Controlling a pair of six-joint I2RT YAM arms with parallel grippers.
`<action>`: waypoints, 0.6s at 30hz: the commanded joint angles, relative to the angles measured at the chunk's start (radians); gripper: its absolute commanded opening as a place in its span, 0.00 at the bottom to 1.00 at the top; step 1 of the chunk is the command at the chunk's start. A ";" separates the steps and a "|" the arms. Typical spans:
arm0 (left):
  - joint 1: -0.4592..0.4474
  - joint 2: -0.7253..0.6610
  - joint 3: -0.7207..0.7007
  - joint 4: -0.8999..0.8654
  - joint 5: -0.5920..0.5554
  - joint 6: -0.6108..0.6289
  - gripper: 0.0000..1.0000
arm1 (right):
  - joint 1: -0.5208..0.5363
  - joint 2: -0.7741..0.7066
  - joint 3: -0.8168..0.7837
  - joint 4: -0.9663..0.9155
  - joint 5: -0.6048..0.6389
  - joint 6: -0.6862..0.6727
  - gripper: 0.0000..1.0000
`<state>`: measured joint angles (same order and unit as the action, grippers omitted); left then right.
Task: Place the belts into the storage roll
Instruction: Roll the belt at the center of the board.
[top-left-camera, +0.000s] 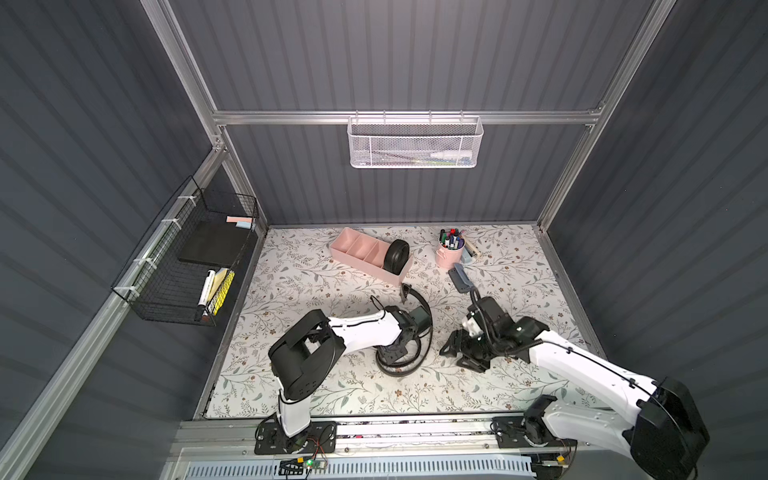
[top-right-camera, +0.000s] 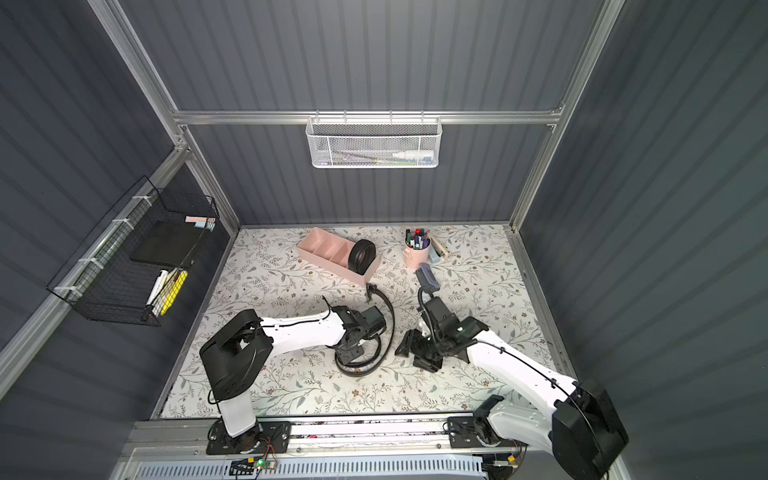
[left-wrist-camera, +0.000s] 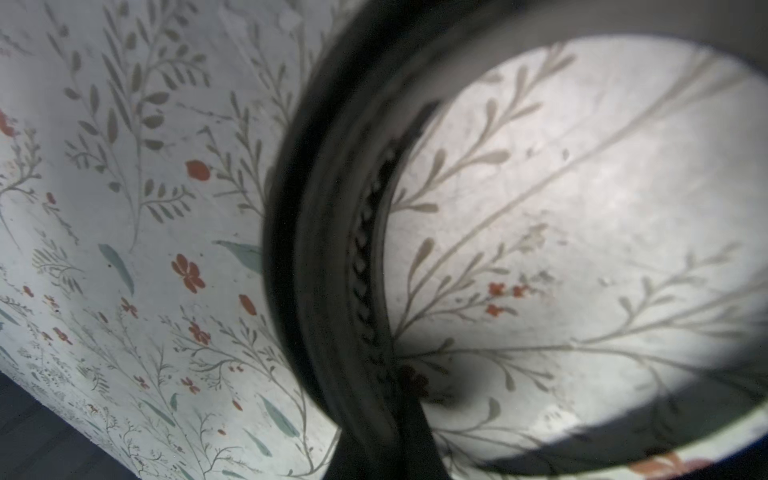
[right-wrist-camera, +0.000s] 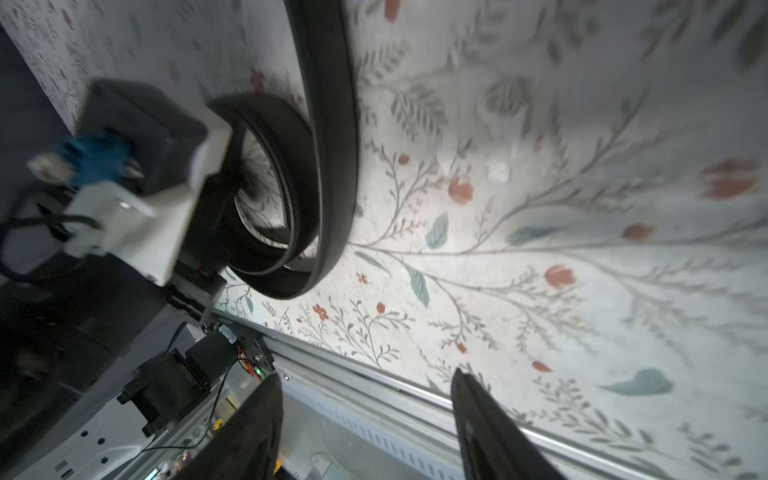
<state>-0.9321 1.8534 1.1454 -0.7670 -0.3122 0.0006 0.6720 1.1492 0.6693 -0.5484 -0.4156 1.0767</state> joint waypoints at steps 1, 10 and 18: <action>-0.030 0.073 -0.083 0.041 0.377 0.042 0.00 | 0.062 0.057 0.022 0.171 0.040 0.181 0.69; -0.031 0.028 -0.113 0.049 0.445 0.003 0.00 | 0.156 0.354 0.144 0.190 0.129 0.180 0.69; -0.031 0.011 -0.129 0.069 0.506 -0.020 0.00 | 0.182 0.480 0.239 0.001 0.271 0.077 0.54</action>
<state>-0.9272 1.7828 1.0859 -0.6880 -0.1150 -0.0132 0.8204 1.5852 0.8711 -0.4389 -0.2329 1.1763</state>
